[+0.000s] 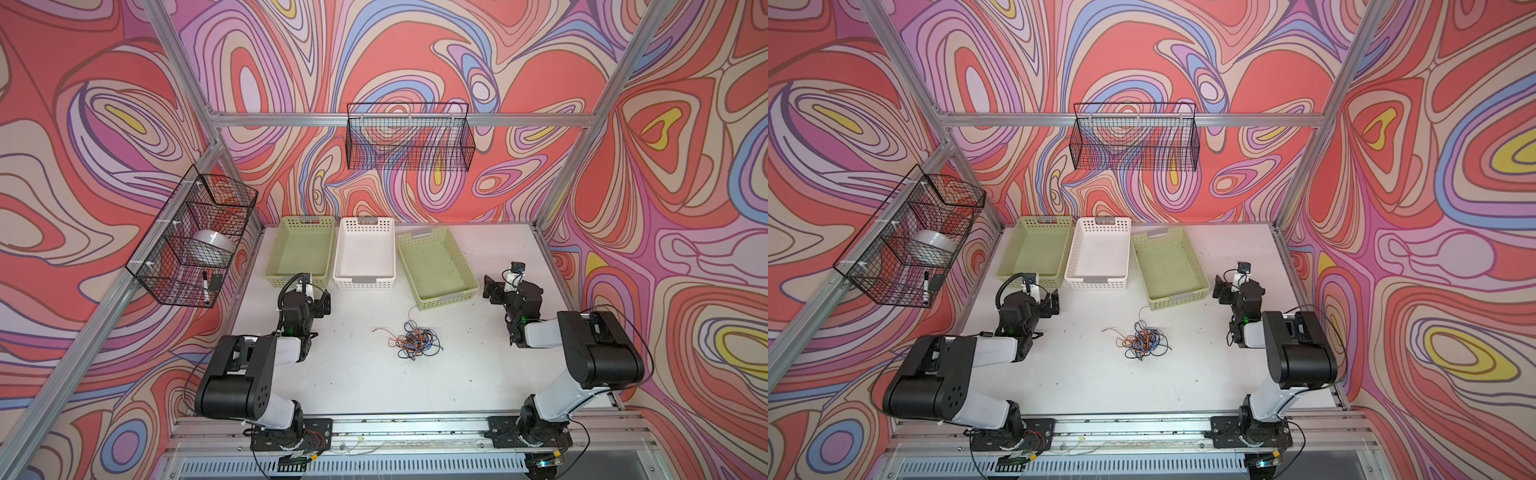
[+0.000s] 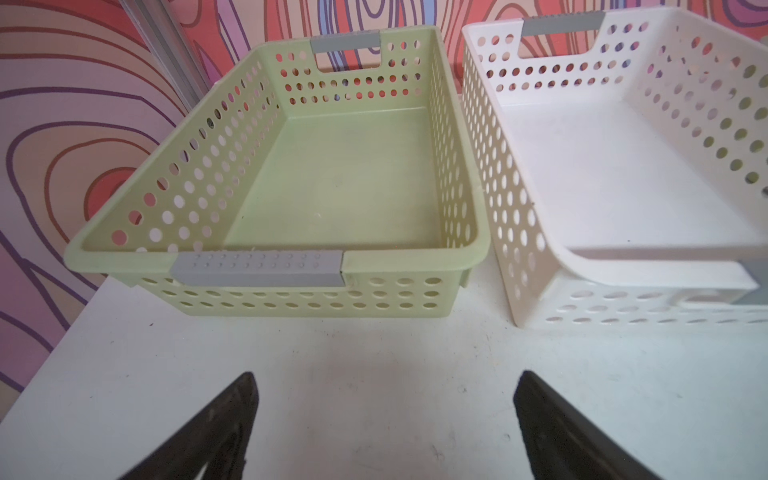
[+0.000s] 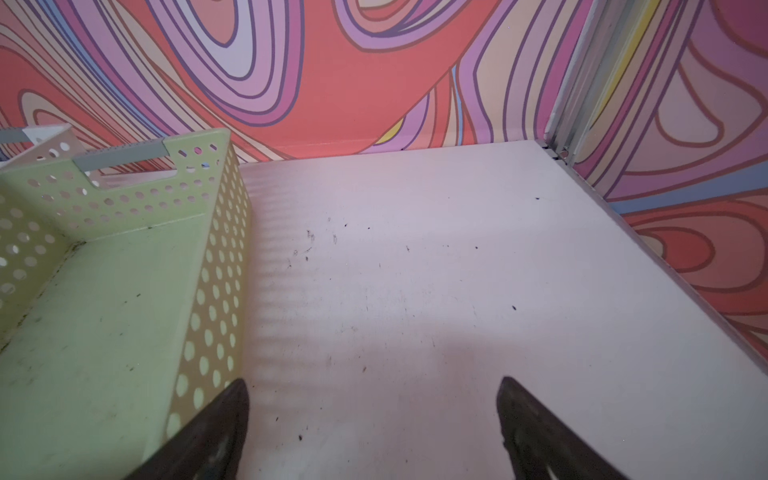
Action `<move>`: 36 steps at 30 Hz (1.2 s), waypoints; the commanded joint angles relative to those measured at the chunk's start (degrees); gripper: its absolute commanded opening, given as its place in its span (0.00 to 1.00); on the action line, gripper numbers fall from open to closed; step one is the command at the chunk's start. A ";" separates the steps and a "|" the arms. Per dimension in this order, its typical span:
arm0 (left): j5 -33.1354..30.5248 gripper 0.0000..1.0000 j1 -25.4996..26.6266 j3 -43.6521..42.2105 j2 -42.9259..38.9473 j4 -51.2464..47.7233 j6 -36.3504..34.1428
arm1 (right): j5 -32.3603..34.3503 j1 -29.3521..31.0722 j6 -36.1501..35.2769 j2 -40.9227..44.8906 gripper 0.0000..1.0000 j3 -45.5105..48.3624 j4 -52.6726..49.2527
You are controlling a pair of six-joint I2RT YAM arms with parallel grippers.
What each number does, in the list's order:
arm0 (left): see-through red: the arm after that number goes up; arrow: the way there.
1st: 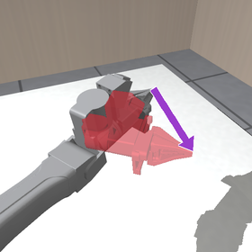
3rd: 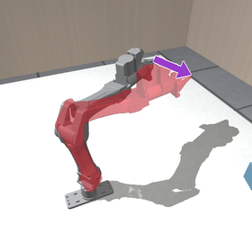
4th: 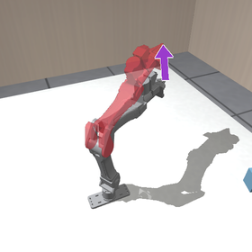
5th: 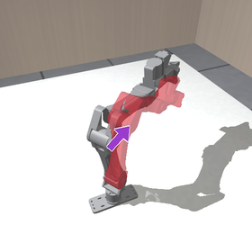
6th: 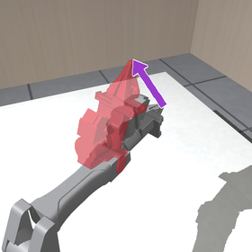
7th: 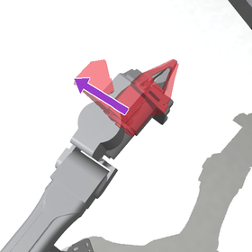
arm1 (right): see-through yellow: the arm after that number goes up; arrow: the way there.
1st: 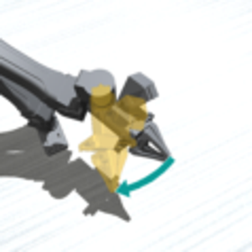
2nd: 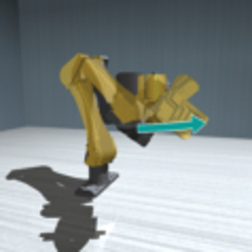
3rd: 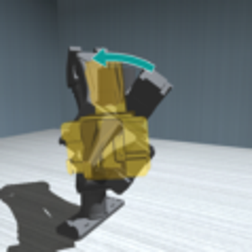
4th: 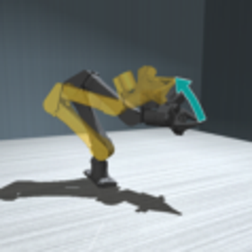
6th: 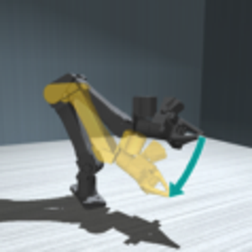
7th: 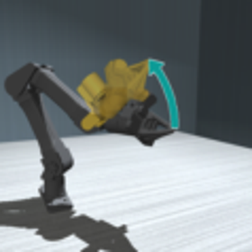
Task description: Untangle the cables
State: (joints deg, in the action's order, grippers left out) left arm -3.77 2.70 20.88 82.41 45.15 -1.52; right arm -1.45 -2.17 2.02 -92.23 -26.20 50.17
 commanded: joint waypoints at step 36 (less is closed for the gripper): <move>17.45 0.90 25.89 19.28 -4.60 -32.49 20.57 | -15.03 39.69 17.05 6.66 0.72 -14.09 -60.17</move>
State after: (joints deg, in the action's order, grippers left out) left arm 12.40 28.18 38.74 76.73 11.94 17.32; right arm -14.35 37.21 18.41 -83.53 -40.75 -9.47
